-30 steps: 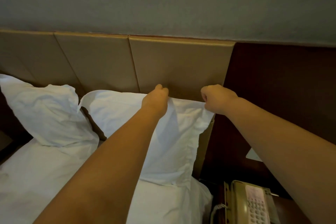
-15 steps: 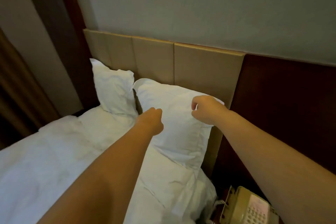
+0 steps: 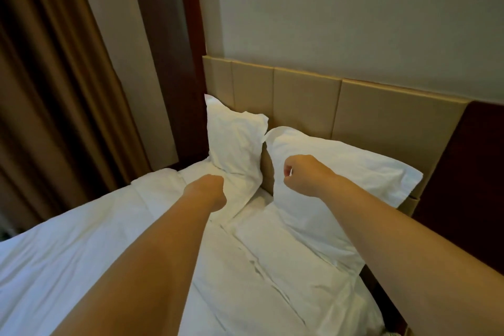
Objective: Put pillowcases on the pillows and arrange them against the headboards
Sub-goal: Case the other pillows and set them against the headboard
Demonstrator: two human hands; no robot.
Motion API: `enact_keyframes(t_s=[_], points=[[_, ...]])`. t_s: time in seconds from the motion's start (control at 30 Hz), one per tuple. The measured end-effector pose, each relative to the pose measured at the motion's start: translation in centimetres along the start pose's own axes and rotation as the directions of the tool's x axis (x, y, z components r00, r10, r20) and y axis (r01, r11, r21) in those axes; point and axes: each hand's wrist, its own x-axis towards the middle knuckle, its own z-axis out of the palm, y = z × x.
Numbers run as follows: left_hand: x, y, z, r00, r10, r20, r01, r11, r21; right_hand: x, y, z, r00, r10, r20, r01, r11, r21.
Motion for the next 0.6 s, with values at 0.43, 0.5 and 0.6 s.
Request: enact_keyframes(t_s=[0.43, 0.5, 0.6], points=[[10.0, -3.9, -1.0, 0.992, 0.123, 0.030, -0.123, 0.992, -0.003, 10.7, -1.9, 1.6, 0.993, 0.114, -0.043, -0.119, 0.985, -0.129], [11.5, -3.5, -1.2, 0.991, 0.132, 0.027, -0.132, 0.991, -0.005, 12.8, -1.7, 0.9, 0.994, 0.102, -0.032, -0.106, 0.983, -0.151], [14.3, -2.5, -1.4, 0.992, 0.127, 0.030, -0.127, 0.992, 0.006, 16.2, -0.8, 0.1, 0.995, 0.099, -0.017, -0.100, 0.982, -0.162]])
